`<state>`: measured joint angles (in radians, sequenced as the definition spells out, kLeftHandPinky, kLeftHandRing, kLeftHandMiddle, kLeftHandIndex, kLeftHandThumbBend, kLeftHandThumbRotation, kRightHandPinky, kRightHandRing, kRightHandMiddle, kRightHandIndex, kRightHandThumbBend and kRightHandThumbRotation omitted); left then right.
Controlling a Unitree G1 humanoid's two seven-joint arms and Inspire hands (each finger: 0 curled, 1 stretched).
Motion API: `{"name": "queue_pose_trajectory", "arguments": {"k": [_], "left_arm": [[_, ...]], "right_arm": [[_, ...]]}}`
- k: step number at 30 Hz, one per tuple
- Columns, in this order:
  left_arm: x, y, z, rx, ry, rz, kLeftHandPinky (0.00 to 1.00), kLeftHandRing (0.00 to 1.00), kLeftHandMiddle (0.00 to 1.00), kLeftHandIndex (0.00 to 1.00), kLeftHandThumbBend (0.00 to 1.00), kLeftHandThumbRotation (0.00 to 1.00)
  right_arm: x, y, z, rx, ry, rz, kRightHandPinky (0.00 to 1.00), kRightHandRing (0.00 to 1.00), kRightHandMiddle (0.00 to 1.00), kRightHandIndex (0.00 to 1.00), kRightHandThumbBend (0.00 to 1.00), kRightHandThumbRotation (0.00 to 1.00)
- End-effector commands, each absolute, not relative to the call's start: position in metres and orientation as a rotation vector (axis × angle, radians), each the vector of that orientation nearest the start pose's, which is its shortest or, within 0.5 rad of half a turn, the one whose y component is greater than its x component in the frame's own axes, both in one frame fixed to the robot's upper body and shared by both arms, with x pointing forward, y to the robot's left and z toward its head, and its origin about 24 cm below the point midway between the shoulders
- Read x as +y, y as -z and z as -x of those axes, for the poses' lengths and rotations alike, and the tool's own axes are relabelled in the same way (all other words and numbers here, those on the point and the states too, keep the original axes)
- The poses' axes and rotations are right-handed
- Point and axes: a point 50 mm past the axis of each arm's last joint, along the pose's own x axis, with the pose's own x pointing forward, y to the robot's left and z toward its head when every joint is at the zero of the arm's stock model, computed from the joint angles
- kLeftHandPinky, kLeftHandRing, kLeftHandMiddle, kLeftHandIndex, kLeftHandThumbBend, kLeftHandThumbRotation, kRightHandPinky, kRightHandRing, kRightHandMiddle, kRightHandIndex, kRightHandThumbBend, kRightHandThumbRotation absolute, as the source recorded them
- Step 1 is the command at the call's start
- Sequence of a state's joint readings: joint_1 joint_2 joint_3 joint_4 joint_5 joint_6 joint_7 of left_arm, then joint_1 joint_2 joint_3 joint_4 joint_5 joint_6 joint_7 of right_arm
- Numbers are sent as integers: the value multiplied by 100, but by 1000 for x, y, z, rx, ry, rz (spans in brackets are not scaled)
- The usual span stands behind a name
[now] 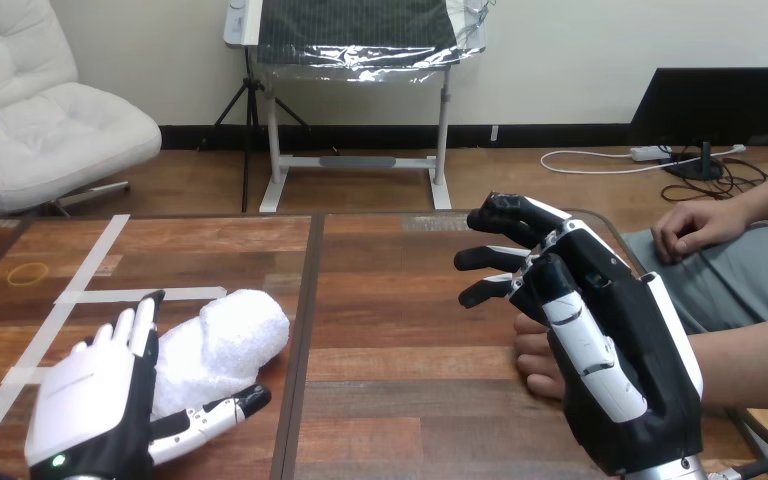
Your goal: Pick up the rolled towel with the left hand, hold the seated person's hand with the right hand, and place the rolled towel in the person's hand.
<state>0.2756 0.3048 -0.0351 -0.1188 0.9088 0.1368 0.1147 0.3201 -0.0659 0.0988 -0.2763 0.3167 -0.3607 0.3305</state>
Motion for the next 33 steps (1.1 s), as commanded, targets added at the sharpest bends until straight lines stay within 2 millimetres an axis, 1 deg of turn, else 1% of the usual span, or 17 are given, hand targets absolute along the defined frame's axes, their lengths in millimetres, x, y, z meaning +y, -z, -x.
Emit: {"name": "queue_pose_trajectory", "arguments": {"k": [1,10,12,19,28,33], "left_arm": [[219,-30,-212,108,-122,-1293,97,97,98,99,94,87],[218,-28,-218,79,-139,-1347,99,98,98,98,88,83],[217,-28,-220,74,-143,-1357,99,97,98,97,86,81],[217,-27,-226,65,-150,-1412,98,97,97,96,84,78],[217,-25,-234,76,-142,-1467,97,95,96,95,81,75],[217,-24,-238,80,-145,-1469,95,94,95,94,79,70]], "right_arm": [[-146,-88,-194,-448,-302,-211,51,66,76,73,43,53],[-146,-89,-194,-442,-300,-214,52,66,76,73,44,53],[-146,-89,-194,-444,-301,-212,52,66,76,73,44,53],[-146,-88,-195,-442,-305,-197,53,67,76,73,44,54],[-146,-89,-195,-445,-307,-195,54,68,77,73,44,55],[-146,-89,-195,-446,-304,-189,54,68,77,73,43,55]]}}
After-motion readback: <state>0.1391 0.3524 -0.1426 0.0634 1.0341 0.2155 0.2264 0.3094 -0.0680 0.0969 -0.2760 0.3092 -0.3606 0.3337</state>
